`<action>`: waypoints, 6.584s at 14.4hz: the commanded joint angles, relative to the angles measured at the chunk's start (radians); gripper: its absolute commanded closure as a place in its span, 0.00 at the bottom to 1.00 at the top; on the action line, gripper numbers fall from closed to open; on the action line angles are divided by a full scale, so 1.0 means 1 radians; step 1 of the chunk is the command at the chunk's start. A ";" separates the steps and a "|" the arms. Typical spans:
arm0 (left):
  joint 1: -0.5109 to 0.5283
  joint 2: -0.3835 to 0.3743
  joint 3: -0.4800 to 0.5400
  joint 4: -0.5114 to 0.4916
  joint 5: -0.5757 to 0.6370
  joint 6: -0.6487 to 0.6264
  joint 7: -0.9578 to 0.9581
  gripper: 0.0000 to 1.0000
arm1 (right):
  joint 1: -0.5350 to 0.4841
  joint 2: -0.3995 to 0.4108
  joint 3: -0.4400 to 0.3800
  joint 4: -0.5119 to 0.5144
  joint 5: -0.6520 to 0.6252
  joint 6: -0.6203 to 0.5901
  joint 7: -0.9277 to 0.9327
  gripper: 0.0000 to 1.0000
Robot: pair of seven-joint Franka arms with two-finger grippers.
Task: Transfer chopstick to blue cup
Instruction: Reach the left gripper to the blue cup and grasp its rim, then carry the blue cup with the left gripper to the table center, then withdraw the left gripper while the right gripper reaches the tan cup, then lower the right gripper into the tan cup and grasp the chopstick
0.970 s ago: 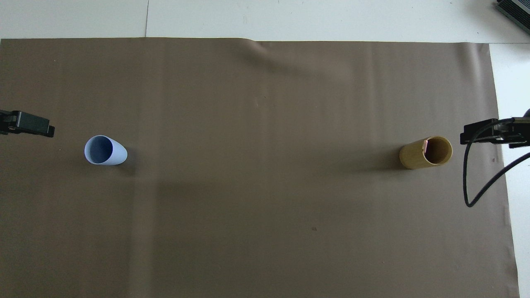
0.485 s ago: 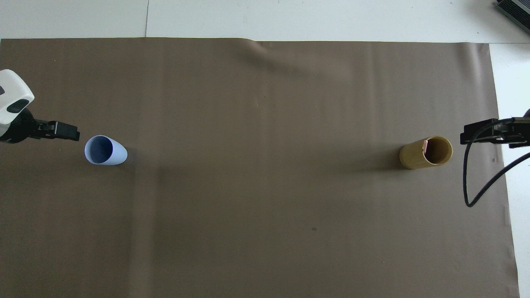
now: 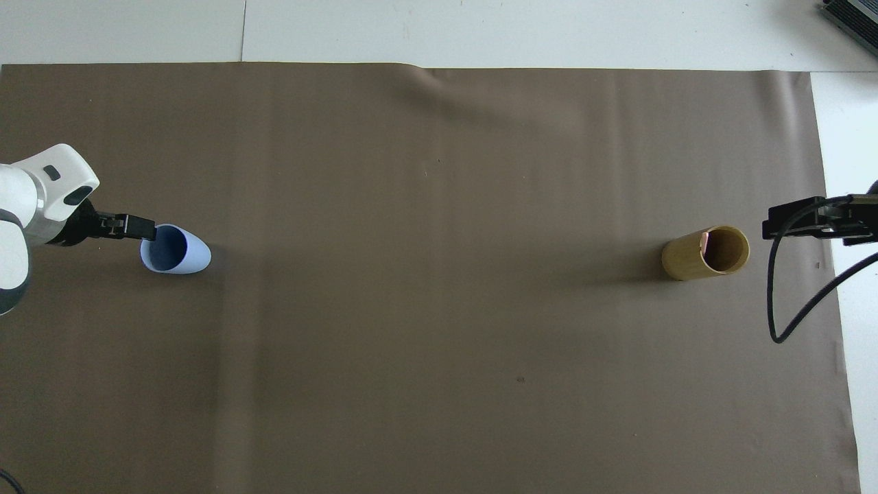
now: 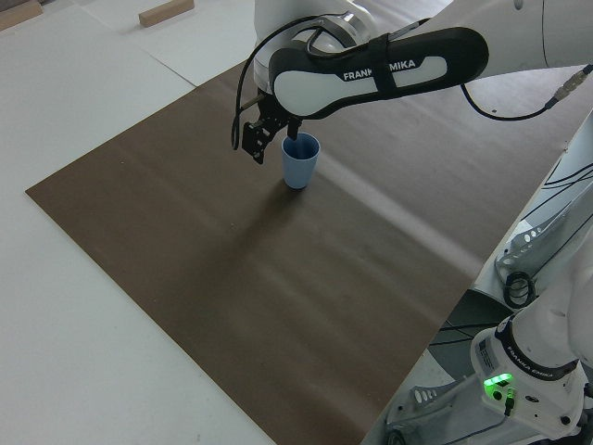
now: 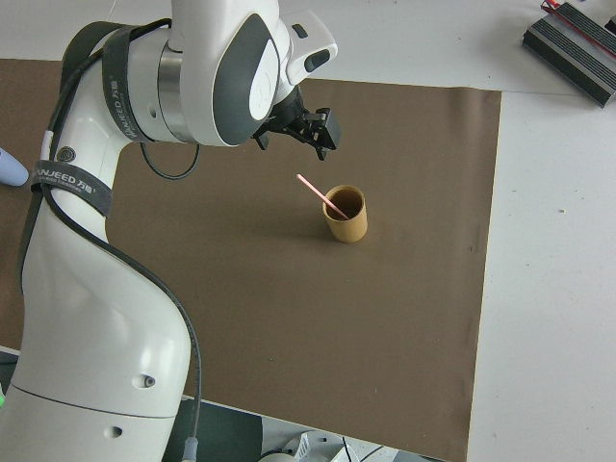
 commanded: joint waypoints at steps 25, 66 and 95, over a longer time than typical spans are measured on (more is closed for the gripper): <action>-0.242 -0.049 -0.021 0.001 -0.056 -0.014 -0.208 1.00 | -0.009 0.001 0.001 0.000 0.018 -0.005 -0.021 0.00; -0.605 -0.084 -0.014 0.182 0.016 -0.306 -0.622 0.00 | -0.003 0.004 0.003 -0.022 0.014 0.074 -0.021 0.00; -0.140 -0.118 0.004 0.561 0.018 -0.732 -0.109 0.00 | -0.202 0.196 0.001 -0.217 0.557 0.162 0.611 0.00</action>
